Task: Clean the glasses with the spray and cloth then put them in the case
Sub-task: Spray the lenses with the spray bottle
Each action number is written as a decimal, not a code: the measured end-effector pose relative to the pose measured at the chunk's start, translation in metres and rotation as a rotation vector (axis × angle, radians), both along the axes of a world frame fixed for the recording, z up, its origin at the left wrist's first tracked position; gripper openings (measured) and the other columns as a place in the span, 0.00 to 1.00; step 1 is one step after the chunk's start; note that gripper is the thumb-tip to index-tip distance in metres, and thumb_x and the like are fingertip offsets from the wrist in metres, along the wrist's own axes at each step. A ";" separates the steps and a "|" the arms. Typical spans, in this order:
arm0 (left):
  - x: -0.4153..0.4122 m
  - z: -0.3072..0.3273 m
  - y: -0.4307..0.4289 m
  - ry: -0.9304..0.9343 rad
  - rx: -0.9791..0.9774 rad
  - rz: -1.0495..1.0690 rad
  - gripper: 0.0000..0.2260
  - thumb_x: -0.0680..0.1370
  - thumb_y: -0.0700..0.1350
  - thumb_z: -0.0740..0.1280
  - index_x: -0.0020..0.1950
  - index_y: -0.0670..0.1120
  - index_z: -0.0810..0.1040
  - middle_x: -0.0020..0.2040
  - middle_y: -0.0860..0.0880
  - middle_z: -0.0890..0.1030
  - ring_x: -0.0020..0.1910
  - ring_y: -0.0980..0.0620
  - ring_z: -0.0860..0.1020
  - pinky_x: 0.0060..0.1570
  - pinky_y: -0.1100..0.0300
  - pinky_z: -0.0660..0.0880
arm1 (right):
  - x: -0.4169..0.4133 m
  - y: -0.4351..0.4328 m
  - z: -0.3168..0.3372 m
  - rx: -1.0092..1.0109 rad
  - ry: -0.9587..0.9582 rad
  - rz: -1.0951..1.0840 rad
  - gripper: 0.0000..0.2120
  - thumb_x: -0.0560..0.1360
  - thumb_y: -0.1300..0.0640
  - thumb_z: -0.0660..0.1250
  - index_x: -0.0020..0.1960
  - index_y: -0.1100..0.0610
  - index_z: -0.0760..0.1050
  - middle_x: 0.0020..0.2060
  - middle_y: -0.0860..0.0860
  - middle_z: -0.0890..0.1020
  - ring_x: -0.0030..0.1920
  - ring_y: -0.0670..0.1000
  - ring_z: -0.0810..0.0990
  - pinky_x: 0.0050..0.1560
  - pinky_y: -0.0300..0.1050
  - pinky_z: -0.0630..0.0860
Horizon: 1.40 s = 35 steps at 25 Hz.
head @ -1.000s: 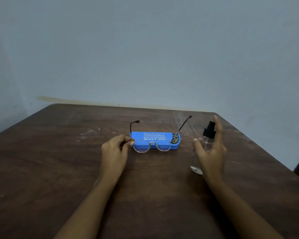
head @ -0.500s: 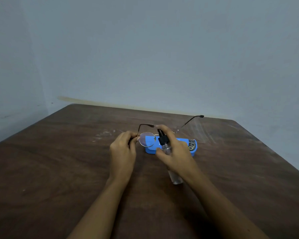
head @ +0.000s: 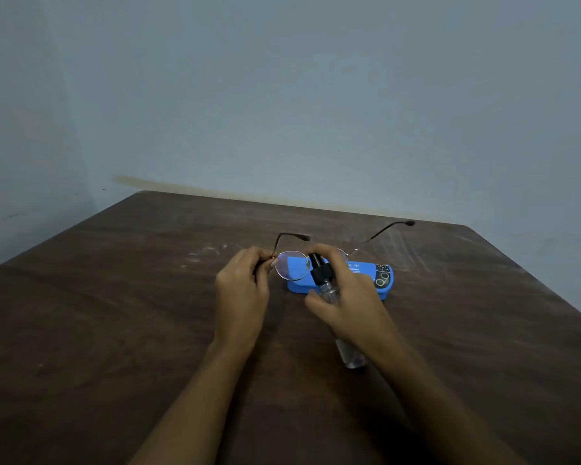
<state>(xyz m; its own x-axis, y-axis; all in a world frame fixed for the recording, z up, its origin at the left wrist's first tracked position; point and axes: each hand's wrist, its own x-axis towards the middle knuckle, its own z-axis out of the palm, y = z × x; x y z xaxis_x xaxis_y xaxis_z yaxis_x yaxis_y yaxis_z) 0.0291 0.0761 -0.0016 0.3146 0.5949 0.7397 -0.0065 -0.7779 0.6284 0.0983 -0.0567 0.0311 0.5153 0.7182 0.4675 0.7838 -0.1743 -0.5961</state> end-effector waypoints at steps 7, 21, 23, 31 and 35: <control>-0.002 0.000 -0.002 0.006 0.020 -0.003 0.05 0.70 0.31 0.67 0.40 0.40 0.79 0.37 0.50 0.79 0.38 0.62 0.72 0.39 0.80 0.65 | -0.002 -0.002 0.002 0.020 0.013 -0.013 0.21 0.67 0.64 0.65 0.57 0.49 0.68 0.28 0.43 0.72 0.30 0.40 0.73 0.30 0.29 0.66; -0.003 -0.002 -0.001 0.023 0.038 -0.005 0.04 0.70 0.32 0.67 0.40 0.39 0.79 0.36 0.46 0.81 0.38 0.60 0.72 0.39 0.76 0.66 | -0.004 -0.005 0.004 0.007 0.039 -0.003 0.20 0.67 0.64 0.65 0.56 0.50 0.68 0.26 0.42 0.71 0.28 0.39 0.72 0.28 0.29 0.66; -0.003 -0.003 -0.001 0.026 0.037 -0.003 0.04 0.70 0.32 0.67 0.39 0.40 0.79 0.36 0.46 0.81 0.38 0.60 0.72 0.39 0.75 0.66 | -0.005 -0.005 0.003 0.007 0.031 -0.008 0.21 0.67 0.64 0.65 0.57 0.49 0.68 0.26 0.42 0.71 0.29 0.39 0.73 0.28 0.28 0.66; -0.004 -0.002 -0.002 0.037 0.038 -0.006 0.04 0.70 0.32 0.67 0.40 0.40 0.79 0.36 0.48 0.80 0.38 0.61 0.72 0.38 0.78 0.66 | -0.007 -0.005 0.001 0.032 0.037 -0.015 0.22 0.67 0.65 0.65 0.57 0.48 0.68 0.28 0.43 0.71 0.29 0.40 0.72 0.29 0.29 0.66; -0.004 -0.003 -0.002 0.037 0.029 -0.006 0.04 0.70 0.32 0.68 0.41 0.40 0.79 0.37 0.48 0.81 0.37 0.62 0.72 0.39 0.79 0.66 | -0.006 -0.006 0.001 0.031 0.052 -0.024 0.21 0.67 0.64 0.65 0.56 0.48 0.68 0.27 0.43 0.71 0.29 0.40 0.72 0.29 0.29 0.66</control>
